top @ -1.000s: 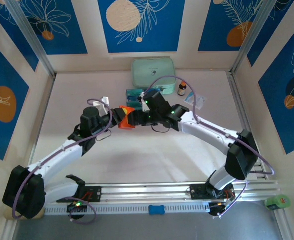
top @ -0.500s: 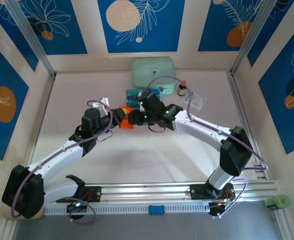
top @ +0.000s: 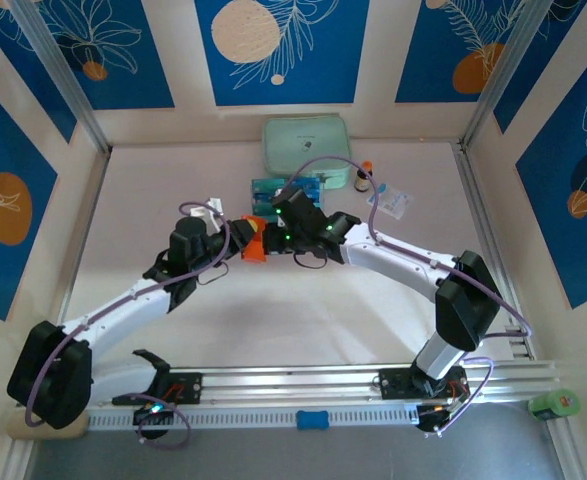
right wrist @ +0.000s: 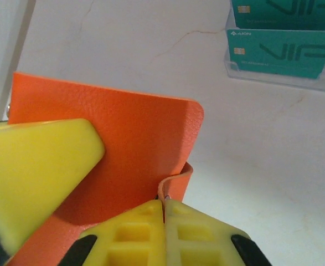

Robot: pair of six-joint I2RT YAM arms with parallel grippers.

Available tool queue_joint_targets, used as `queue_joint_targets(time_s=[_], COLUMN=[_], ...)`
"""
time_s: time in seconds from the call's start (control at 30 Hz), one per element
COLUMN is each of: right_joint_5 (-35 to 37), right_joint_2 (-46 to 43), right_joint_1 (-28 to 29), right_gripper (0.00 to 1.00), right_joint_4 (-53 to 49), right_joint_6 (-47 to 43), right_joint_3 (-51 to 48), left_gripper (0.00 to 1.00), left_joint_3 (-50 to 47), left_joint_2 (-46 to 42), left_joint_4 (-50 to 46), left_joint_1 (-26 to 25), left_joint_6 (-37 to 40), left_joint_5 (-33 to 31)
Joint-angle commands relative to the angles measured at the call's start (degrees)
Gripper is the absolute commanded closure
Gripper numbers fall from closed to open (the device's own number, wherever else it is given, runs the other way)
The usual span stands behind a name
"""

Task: Put the credit cards into the card holder
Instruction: Open the button on the card holder.

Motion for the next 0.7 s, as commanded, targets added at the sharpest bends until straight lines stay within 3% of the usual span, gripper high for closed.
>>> queue_joint_targets(time_s=[0.0,0.37,0.43,0.57,0.67], right_joint_5=[8.4,-2.8,-7.3,-15.8,-19.6], right_joint_2=[0.9,-10.7,-14.7,-20.4,-22.9], right_joint_1=[-4.4,-12.8,-13.4,-14.1,-13.9], right_gripper=[1.00,1.00,0.91,0.59,0.42], right_joint_4=[-6.5,-0.3,2.6,8.9,13.1], right_joint_6=[2.7,4.8,4.7,5.9,7.5], right_joint_3=[-6.2,-18.8,-20.4,-22.0,-21.5], left_gripper=[1.00,1.00,1.00,1.00,1.00], left_joint_3=[0.6,-0.5,-1.3,-2.2,-2.5], left_joint_2=[-1.7,-1.0,-0.2,2.3,4.6], left_joint_4=[6.5,9.8,12.4,18.6,24.1], left_joint_1=[-1.0,-1.2,-1.1,-0.8,-0.8], left_joint_6=[-2.1,-5.2,-7.1,-11.1,-14.8], left_joint_5=[2.6,2.2,1.9,2.3,2.5])
